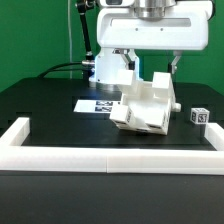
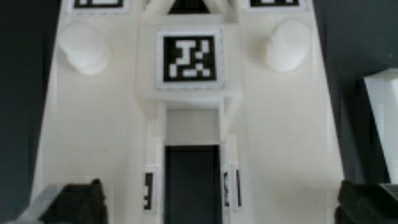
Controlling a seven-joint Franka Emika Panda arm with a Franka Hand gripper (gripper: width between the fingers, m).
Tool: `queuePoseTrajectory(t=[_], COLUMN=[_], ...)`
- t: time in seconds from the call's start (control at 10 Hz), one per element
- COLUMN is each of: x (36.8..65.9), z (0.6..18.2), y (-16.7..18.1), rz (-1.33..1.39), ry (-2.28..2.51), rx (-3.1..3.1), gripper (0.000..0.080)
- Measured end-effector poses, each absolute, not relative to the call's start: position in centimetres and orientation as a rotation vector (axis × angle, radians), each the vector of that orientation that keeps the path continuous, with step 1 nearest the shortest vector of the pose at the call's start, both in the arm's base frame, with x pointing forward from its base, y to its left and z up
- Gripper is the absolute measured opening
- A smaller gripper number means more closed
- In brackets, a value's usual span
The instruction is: Assemble chair
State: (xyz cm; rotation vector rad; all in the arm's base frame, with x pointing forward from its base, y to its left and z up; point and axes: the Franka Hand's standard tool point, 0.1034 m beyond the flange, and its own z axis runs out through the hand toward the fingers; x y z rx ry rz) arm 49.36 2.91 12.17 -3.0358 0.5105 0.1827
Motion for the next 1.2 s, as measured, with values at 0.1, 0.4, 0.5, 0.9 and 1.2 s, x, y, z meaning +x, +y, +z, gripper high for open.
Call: queuePoseTrajectory(t=[0.1, 0.4, 0.5, 0.9, 1.2], x=[49.6, 50.5, 50.8, 50.8, 50.8], z=[11.7, 10.5, 9.7, 9.7, 9.7], y=[2.7, 2.1, 2.0, 2.0, 2.0], rz=[0.187, 0.189, 0.141, 0.141, 0.141], ry=[0.501, 0.499, 0.496, 0.496, 0.496], rx=[-3.041, -3.056, -3.066, -3.066, -3.066], gripper=[0.0649, 0.0649, 0.0649, 0.0649, 0.0649])
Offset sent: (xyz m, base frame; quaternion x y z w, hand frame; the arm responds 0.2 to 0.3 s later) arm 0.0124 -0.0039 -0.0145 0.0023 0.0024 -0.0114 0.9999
